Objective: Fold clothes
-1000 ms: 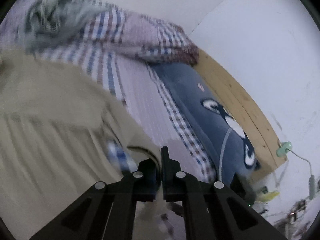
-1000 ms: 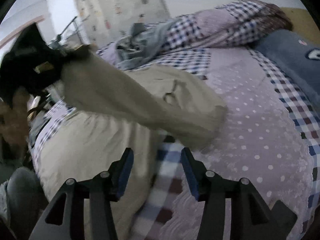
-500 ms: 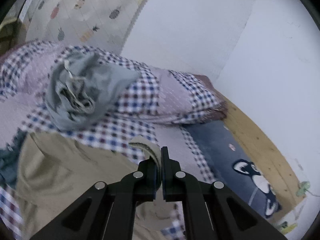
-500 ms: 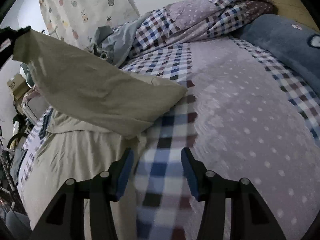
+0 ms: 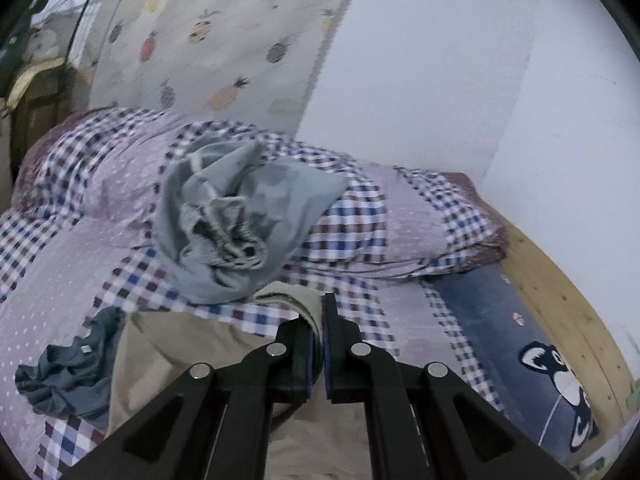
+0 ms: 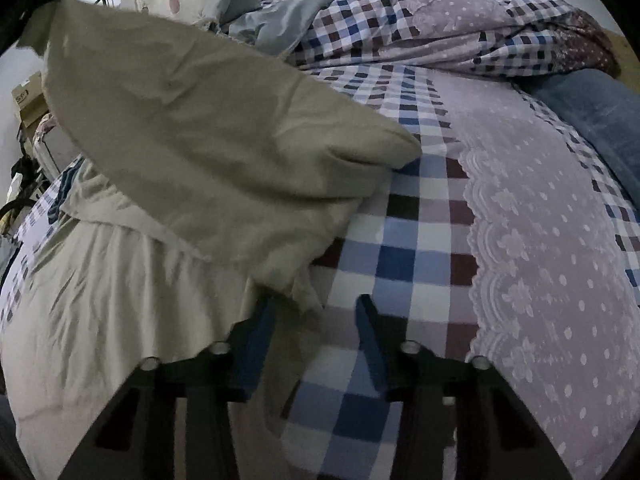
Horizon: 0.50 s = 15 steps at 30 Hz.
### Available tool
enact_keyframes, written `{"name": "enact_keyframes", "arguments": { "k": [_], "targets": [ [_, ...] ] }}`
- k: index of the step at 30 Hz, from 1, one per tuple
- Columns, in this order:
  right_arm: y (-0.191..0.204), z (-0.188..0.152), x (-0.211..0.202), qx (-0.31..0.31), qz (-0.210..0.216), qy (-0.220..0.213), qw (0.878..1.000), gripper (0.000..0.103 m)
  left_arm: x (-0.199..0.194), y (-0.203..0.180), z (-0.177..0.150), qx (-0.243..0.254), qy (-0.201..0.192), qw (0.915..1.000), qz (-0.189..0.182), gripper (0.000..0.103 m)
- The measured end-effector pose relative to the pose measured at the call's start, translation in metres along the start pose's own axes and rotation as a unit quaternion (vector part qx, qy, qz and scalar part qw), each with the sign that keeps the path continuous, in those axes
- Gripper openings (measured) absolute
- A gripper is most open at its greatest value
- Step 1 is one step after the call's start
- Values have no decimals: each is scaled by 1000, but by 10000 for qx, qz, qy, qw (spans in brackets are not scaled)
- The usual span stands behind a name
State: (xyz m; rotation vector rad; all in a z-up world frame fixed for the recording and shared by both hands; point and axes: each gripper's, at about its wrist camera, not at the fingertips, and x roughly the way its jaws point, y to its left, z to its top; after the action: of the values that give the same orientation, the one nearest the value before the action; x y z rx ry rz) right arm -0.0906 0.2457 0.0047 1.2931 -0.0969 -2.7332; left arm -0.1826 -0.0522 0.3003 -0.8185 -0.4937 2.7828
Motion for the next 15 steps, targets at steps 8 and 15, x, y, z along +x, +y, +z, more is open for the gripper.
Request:
{"name": "enact_keyframes", "arguments": {
  "k": [8,15],
  "targets": [
    [-11,-8,10,269,-116,131,9995,2,35,77,-41,-327,517,9963,599,2],
    [-12,-16,9,294,-80,98,9995,2,78,144,-90,-419,1012,9870,1180,2]
  ]
}}
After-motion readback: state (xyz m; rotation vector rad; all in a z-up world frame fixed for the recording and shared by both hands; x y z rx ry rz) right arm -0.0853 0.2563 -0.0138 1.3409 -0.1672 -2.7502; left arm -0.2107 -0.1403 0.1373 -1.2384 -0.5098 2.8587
